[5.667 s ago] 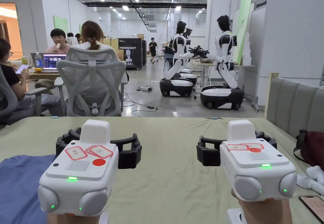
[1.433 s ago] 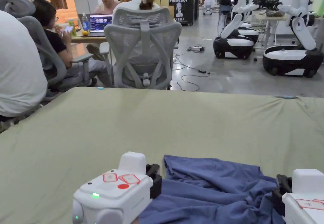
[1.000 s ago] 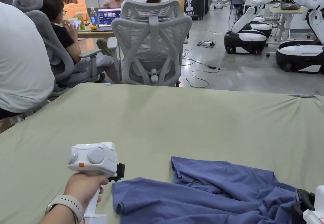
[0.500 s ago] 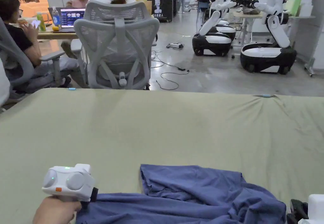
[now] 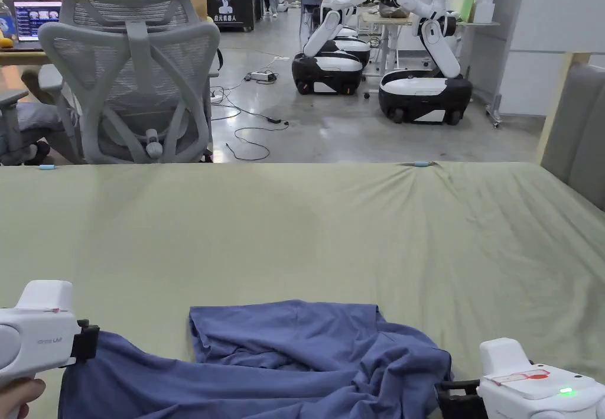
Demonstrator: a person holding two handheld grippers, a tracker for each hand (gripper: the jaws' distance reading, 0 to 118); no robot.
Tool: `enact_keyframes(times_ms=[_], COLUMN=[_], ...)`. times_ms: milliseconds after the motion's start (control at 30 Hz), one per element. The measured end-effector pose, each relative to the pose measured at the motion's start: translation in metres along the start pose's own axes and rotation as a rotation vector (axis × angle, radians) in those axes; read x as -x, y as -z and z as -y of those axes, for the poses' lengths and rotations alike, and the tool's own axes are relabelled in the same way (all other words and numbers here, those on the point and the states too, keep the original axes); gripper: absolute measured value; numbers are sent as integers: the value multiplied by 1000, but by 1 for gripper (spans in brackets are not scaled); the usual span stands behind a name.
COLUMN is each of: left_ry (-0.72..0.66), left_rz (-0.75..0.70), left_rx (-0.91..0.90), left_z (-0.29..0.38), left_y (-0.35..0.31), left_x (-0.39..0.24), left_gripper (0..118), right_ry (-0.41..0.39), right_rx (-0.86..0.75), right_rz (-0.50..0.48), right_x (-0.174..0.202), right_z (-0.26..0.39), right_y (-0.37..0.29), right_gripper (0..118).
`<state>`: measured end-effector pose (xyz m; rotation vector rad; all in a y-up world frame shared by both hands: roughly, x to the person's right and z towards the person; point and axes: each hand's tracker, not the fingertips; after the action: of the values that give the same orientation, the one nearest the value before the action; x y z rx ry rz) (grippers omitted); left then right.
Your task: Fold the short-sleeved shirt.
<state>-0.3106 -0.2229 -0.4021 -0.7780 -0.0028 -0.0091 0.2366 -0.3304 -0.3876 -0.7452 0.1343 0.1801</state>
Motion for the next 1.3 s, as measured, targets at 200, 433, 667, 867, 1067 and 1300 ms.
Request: enact_keyframes(times_ms=[200, 433, 667, 867, 1067, 1300], left_ry=[-2, 58, 124, 148, 127, 3], left_rz=[-12, -78, -139, -218, -257, -198], left_rx=[18, 11, -151, -321, -459, -587], left_z=[7, 16, -13, -62, -124, -201], left_y=[12, 6, -56, -116, -156, -177], left_x=[-2, 1, -3, 2, 8, 5], left_gripper=[2, 2, 2, 2, 2, 2], right_ry=[-30, 166, -18, -51, -16, 44], right_rx=[105, 85, -111, -312, -488, -579], right_rz=[-91, -162, -57, 96, 277, 375], right_x=[14, -14, 1, -2, -29, -62], right_z=[-13, -32, -93, -151, -216, -279], right_y=[53, 12, -92, -169, -223, -252], right_gripper=[58, 8, 8, 8, 8, 8])
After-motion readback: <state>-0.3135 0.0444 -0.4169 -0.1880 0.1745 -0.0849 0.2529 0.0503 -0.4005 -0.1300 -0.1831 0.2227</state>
